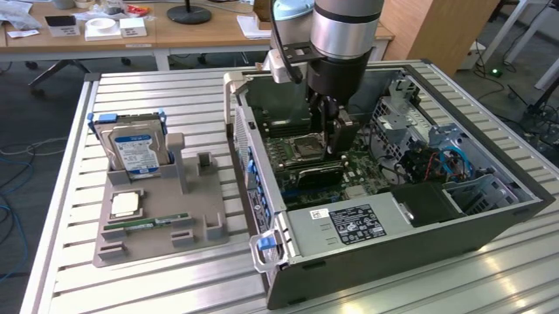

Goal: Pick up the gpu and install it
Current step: 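Press down on the gpu until it lock into place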

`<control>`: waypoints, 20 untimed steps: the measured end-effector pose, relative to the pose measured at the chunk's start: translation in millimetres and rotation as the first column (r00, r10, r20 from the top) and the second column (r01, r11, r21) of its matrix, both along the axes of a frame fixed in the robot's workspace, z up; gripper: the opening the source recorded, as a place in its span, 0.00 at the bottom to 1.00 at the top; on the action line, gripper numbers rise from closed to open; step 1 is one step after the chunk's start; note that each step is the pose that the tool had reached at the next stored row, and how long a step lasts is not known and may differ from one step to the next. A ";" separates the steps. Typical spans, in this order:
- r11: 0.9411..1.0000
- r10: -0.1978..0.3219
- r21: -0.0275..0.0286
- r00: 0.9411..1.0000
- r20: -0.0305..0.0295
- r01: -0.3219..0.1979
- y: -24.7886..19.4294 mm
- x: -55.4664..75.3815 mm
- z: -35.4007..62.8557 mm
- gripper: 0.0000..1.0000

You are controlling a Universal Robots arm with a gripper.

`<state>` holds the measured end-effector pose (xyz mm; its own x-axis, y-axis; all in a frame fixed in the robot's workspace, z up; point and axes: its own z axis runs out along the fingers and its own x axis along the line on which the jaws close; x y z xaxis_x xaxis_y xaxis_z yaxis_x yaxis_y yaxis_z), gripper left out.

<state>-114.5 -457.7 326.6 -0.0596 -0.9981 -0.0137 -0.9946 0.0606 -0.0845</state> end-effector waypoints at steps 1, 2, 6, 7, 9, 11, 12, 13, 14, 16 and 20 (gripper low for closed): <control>1.000 0.000 0.000 1.000 0.000 0.000 0.0 0.0 0.0 0.75; 1.000 0.000 0.000 1.000 0.000 0.000 0.0 0.0 0.0 0.75; 1.000 0.000 0.000 1.000 0.000 0.000 0.0 0.0 0.0 0.75; 1.000 0.000 0.000 1.000 0.000 0.000 0.0 0.0 0.0 0.75; 1.000 0.000 0.000 1.000 0.000 0.000 0.0 0.0 0.0 0.75; 1.000 0.000 0.000 1.000 0.000 0.000 0.0 0.0 0.0 0.75; 1.000 0.000 0.000 1.000 0.000 0.000 0.0 0.0 0.0 0.73; 1.000 0.000 0.000 1.000 0.000 0.000 0.0 0.0 0.0 0.67; 1.000 0.000 0.000 1.000 0.000 0.000 0.0 0.0 0.0 0.67; 1.000 0.000 0.000 1.000 0.000 0.000 0.0 0.0 0.0 0.61; 1.000 0.000 0.000 1.000 0.000 0.000 0.0 0.0 0.0 0.44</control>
<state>-114.5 -457.7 326.6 -0.0596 -0.9981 -0.0136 -0.9946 0.0605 -0.0845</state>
